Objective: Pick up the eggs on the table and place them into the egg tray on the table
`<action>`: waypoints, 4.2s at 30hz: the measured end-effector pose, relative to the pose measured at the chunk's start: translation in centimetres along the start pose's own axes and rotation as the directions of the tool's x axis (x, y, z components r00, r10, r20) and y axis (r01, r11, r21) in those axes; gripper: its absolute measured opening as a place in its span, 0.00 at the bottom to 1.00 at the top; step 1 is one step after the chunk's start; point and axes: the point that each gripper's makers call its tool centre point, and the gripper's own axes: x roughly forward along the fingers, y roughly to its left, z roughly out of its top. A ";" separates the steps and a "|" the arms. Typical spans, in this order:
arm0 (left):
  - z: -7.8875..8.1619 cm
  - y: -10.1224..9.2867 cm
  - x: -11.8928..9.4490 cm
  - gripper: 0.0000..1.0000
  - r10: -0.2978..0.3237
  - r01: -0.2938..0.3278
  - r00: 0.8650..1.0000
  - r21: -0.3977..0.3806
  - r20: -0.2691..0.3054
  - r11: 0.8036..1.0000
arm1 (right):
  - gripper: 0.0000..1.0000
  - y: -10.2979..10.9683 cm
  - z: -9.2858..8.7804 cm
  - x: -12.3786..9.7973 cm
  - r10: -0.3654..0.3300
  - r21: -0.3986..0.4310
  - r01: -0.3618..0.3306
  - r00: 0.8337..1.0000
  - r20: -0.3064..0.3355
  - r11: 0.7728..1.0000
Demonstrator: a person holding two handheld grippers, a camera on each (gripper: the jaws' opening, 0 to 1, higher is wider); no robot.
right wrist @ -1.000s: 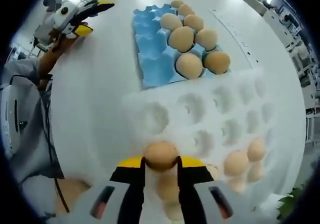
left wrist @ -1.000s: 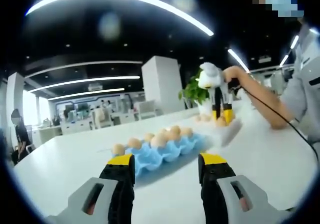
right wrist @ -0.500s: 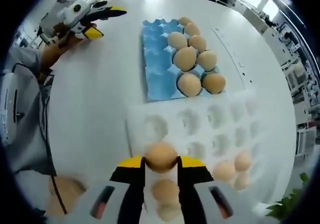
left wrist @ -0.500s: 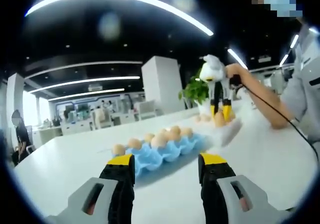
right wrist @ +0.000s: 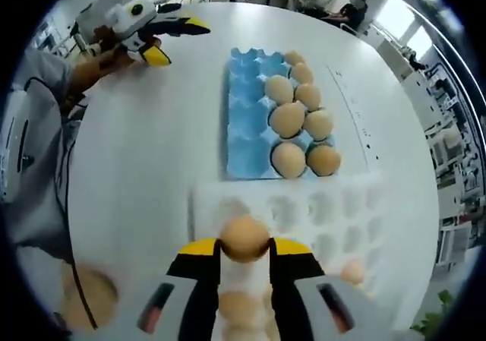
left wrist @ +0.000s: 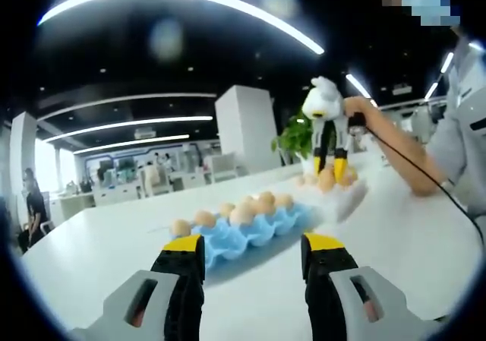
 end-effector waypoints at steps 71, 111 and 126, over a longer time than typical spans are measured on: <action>0.2 0.2 -0.1 0.51 0.003 -0.002 1.000 -0.011 0.007 1.000 | 0.26 -3.3 16.6 2.1 -0.100 -0.193 0.253 0.812 0.576 0.948; 0.5 0.3 -0.3 0.51 0.011 -0.011 1.000 -0.005 0.017 1.000 | 0.27 -4.5 20.9 6.0 -0.202 0.082 0.195 0.752 0.627 0.977; 0.7 0.4 -0.5 0.51 0.015 -0.015 1.000 -0.001 0.024 1.000 | 0.27 -4.2 20.5 8.9 -0.216 0.075 0.210 0.803 0.556 0.975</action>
